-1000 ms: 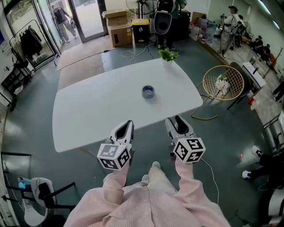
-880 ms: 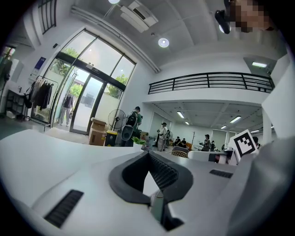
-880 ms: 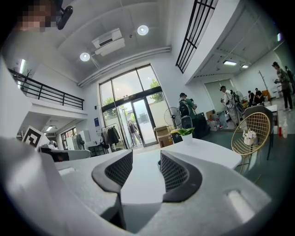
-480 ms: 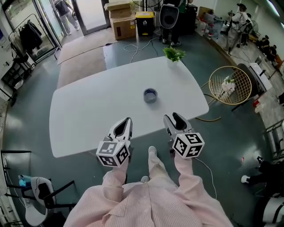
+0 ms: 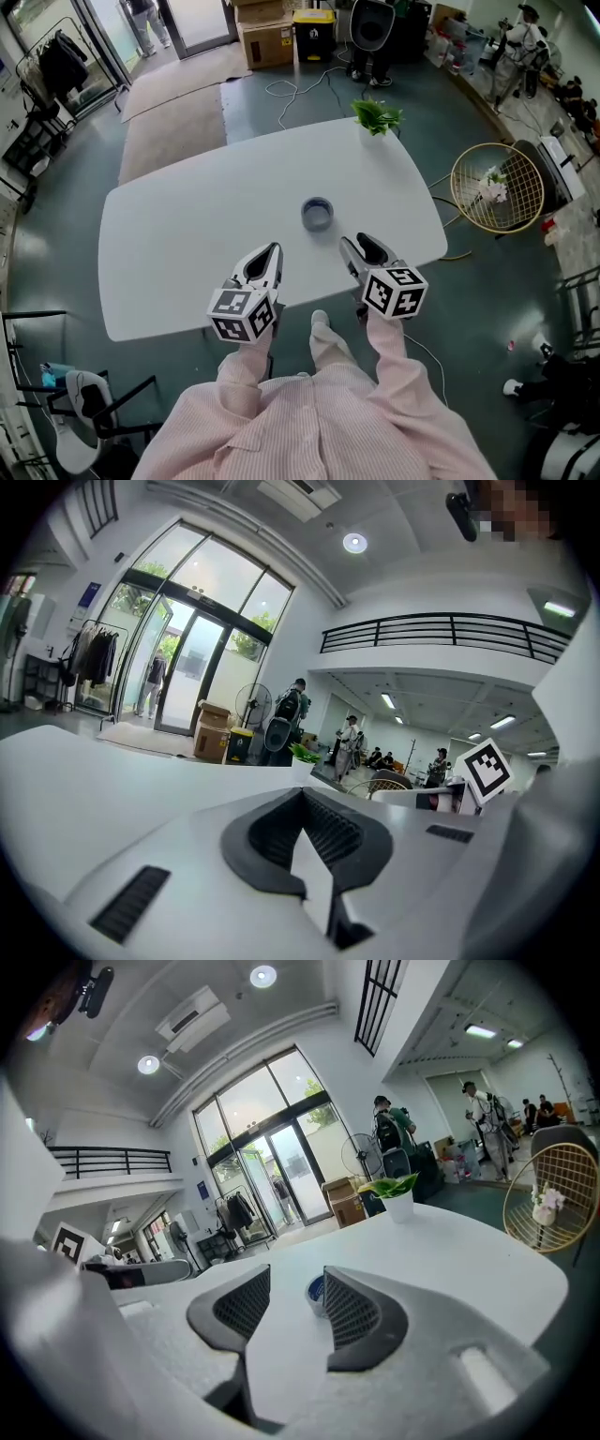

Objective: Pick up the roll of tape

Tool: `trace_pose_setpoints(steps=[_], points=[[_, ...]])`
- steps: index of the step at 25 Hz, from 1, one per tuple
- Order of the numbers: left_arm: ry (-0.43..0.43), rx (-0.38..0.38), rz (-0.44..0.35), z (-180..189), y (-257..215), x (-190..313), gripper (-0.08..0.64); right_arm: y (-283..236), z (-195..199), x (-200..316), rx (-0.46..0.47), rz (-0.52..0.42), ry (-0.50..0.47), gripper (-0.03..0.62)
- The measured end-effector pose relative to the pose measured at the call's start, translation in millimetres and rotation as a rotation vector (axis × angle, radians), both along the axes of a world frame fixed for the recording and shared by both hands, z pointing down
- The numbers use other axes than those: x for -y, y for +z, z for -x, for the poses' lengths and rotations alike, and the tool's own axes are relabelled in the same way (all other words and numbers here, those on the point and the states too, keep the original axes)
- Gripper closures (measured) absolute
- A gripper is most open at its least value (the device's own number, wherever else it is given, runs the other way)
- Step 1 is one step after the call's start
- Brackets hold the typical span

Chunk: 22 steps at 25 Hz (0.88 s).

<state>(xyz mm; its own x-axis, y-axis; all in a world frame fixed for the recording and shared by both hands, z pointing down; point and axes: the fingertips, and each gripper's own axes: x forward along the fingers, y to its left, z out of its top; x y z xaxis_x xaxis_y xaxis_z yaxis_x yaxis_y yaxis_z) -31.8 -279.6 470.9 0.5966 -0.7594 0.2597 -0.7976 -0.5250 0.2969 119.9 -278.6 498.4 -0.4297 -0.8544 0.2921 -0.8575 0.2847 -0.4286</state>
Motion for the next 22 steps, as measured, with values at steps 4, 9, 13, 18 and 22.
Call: trace_pose_setpoints(steps=[4, 9, 13, 18, 22], points=[[0.015, 0.005, 0.042, -9.7, 15.2, 19.5, 0.558, 13.5, -1.4, 26.2, 0.037, 0.061, -0.035, 0.422], [-0.002, 0.003, 0.102, -14.7, 36.1, 45.2, 0.558, 31.1, 0.2, 57.8, 0.028, 0.123, -0.083, 0.422], [-0.026, 0.003, 0.16, -15.9, 55.6, 66.2, 0.558, 47.7, 0.4, 84.2, 0.021, 0.177, -0.116, 0.422], [-0.053, -0.011, 0.239, -17.2, 78.8, 86.5, 0.56, 67.2, 1.8, 114.2, -0.005, 0.248, -0.152, 0.422], [-0.071, -0.025, 0.305, -16.3, 99.3, 102.4, 0.56, 85.3, 1.7, 138.2, -0.046, 0.301, -0.143, 0.422]])
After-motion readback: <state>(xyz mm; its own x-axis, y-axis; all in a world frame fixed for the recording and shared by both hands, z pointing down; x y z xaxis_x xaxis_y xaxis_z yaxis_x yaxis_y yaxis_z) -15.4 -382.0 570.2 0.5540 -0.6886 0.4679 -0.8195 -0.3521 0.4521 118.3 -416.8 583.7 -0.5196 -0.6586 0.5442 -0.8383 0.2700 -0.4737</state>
